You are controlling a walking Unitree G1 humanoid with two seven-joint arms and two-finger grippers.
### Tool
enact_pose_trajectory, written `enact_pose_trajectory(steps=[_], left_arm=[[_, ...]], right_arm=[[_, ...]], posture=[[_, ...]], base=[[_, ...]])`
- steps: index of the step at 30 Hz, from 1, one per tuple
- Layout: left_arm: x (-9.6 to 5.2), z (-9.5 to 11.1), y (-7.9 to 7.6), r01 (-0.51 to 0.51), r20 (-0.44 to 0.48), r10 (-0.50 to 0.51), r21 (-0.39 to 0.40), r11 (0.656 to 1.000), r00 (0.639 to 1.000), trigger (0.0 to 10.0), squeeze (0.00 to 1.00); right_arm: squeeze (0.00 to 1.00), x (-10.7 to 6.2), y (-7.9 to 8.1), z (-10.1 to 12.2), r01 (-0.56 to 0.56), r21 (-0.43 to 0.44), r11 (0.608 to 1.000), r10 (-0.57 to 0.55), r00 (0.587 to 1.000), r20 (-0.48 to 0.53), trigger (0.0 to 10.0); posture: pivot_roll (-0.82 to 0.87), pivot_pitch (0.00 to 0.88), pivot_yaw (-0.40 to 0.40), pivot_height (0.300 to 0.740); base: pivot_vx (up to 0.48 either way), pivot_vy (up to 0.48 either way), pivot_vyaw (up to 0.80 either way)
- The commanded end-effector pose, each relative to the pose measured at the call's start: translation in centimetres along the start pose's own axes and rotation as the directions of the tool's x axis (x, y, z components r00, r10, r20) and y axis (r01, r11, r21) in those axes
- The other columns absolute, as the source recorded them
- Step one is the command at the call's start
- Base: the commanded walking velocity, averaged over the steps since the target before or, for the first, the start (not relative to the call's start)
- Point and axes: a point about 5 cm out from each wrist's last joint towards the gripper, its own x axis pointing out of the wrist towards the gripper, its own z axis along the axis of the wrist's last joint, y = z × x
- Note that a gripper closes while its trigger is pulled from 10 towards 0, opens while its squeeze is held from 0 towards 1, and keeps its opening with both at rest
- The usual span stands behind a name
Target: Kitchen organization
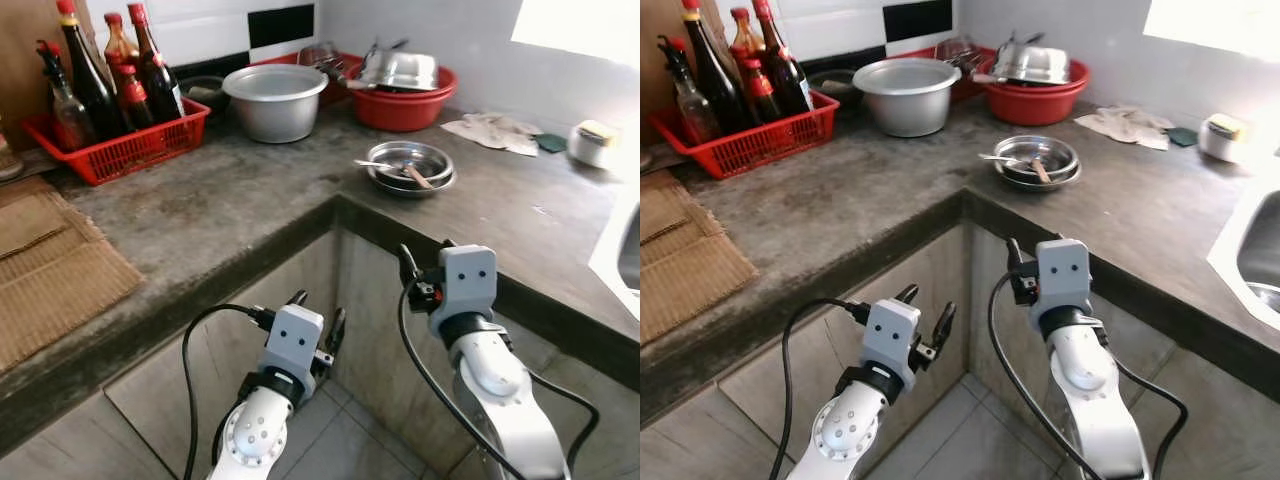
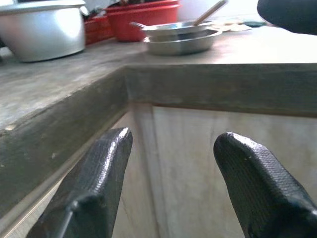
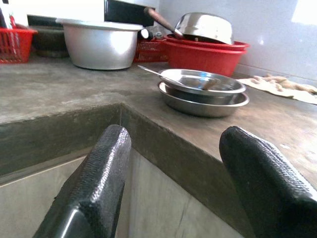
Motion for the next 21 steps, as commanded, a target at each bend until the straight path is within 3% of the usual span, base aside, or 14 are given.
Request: enact_pose_trajectory(steps=[1,6,18,21], left_arm=[[-0.08,0.01,0.19,-0.004,0.001,0.004,0.009,1.0,1.0,10.0,0.0],[-0.1,0.0,0.28,-0.008,-0.001,0.008,0.009,1.0,1.0,10.0,0.0],[-0.13,-0.01,0.03,0.013,-0.002,-0.013,0.016,1.0,1.0,10.0,0.0],[-0.11,0.03,0.01,0.01,0.001,-0.01,0.027,1.0,1.0,10.0,0.0]], right_arm=[[0.0,0.17,0.14,0.11,0.0,0.004,1.0,0.0,1.0,0.001,10.0],[0.0,0.16,0.06,0.1,0.004,0.004,1.0,-0.004,1.0,0.0,10.0],[0.0,0.22,-0.2,0.07,0.017,0.006,1.0,-0.017,1.0,-0.002,10.0],[0.0,0.23,-0.24,0.02,0.017,0.007,1.0,-0.017,1.0,-0.005,10.0]], posture=[[0.17,0.014,-0.038,0.74],[0.17,0.016,-0.035,0.74],[0.18,0.018,-0.037,0.74],[0.17,0.018,-0.035,0.74]], base=[[0.341,0.0,0.0],[0.316,0.0,0.0],[0.0,0.0,0.0],[0.0,-0.357,0.0]])
